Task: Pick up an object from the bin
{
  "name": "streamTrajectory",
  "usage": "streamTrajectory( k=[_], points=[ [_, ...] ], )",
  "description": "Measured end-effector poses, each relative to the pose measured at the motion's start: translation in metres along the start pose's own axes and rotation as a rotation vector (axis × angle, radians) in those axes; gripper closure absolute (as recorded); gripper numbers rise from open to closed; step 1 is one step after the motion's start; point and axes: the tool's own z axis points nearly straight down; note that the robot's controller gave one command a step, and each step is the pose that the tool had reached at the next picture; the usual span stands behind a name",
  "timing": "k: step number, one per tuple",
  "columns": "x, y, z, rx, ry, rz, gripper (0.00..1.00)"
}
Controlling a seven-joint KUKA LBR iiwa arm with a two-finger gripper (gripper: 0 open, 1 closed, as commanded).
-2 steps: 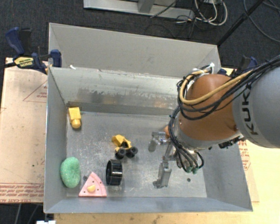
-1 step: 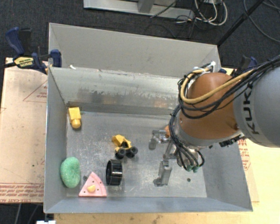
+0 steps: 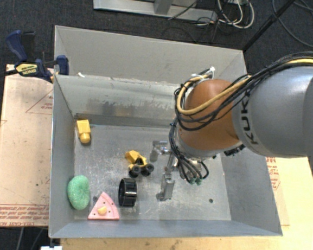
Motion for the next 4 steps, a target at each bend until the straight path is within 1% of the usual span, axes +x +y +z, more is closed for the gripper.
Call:
streamTrajectory(
  k=[1,2,3,4],
  points=[
    [-0.052,0.009,0.036,-0.002,0.006,-0.133,0.00],
    [-0.072,0.019,0.051,-0.001,0.000,-0.168,0.00],
    [-0.027,0.069,0.073,-0.003,0.007,-0.187,1.00],
    [-0.027,0.069,0.073,-0.003,0.007,-0.187,1.00]
  ],
)
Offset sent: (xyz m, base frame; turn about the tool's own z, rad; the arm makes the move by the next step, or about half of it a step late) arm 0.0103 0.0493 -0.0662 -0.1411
